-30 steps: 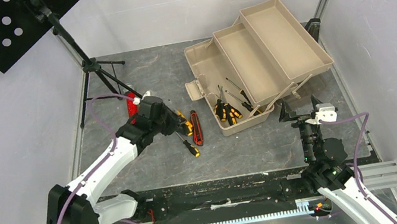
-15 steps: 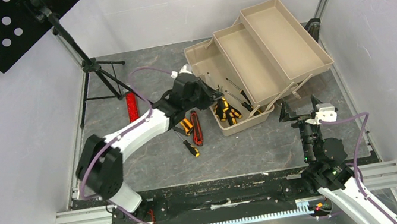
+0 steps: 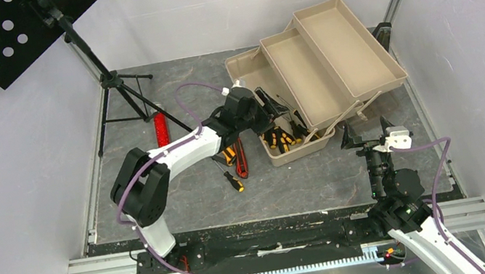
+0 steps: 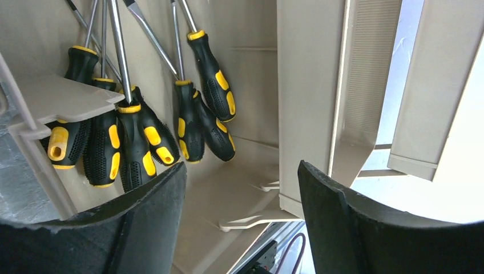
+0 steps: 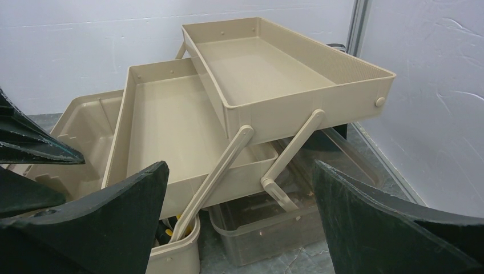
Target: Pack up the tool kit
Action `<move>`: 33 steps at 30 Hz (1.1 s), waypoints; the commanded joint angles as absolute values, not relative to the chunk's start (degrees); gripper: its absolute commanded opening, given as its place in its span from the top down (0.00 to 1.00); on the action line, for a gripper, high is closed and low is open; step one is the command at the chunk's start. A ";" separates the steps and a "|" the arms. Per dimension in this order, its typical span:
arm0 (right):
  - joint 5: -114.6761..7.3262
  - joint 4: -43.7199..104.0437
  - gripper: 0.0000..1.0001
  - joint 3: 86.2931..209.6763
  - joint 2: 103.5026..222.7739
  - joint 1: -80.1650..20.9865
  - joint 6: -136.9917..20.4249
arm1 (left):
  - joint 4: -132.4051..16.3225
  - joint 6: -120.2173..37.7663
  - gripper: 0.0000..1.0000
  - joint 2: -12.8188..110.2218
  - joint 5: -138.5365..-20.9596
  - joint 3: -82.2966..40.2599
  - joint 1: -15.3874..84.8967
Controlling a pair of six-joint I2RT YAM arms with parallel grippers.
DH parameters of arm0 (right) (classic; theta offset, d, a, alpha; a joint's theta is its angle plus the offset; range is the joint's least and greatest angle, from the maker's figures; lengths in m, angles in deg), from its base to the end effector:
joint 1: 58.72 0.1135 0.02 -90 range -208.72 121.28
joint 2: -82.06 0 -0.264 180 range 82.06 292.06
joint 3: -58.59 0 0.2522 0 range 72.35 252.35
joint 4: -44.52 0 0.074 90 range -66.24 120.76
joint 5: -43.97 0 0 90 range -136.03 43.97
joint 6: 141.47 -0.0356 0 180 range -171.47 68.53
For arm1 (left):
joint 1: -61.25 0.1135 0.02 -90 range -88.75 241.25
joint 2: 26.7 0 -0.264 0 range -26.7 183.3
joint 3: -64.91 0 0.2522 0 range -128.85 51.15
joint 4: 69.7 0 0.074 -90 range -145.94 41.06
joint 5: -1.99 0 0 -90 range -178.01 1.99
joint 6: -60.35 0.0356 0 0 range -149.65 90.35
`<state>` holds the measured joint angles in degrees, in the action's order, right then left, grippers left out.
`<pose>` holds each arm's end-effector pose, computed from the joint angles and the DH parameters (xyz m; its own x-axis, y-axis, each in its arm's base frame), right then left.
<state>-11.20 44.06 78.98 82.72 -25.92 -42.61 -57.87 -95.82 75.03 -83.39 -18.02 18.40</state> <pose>0.0874 0.0321 0.2357 0.2728 0.0254 -0.9617 0.0511 0.9979 0.0408 0.2962 -0.2786 0.2349 -0.8175 -0.4853 -0.3101 -0.0473 0.5932 -0.8037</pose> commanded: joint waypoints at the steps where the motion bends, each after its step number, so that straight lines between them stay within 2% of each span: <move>1: -10.50 46.60 0.02 78.80 80.48 -25.63 -41.98 | -58.35 -94.59 0.22 71.66 -85.62 -19.65 18.19; 12: -10.57 46.58 0.02 78.85 80.25 -25.58 -42.06 | -39.16 -92.47 0.25 59.48 -98.56 -15.12 18.19; 21: -10.55 46.59 0.02 78.85 80.12 -25.59 -42.06 | -23.85 -99.92 0.28 51.06 -106.92 -7.04 18.19; 33: -10.29 46.60 0.02 78.83 79.99 -25.58 -41.97 | -14.55 -104.81 0.31 54.82 -107.90 -4.57 18.19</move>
<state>-11.20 44.06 78.96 82.72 -25.92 -42.61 -17.50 -101.85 52.36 -105.07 -4.16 18.38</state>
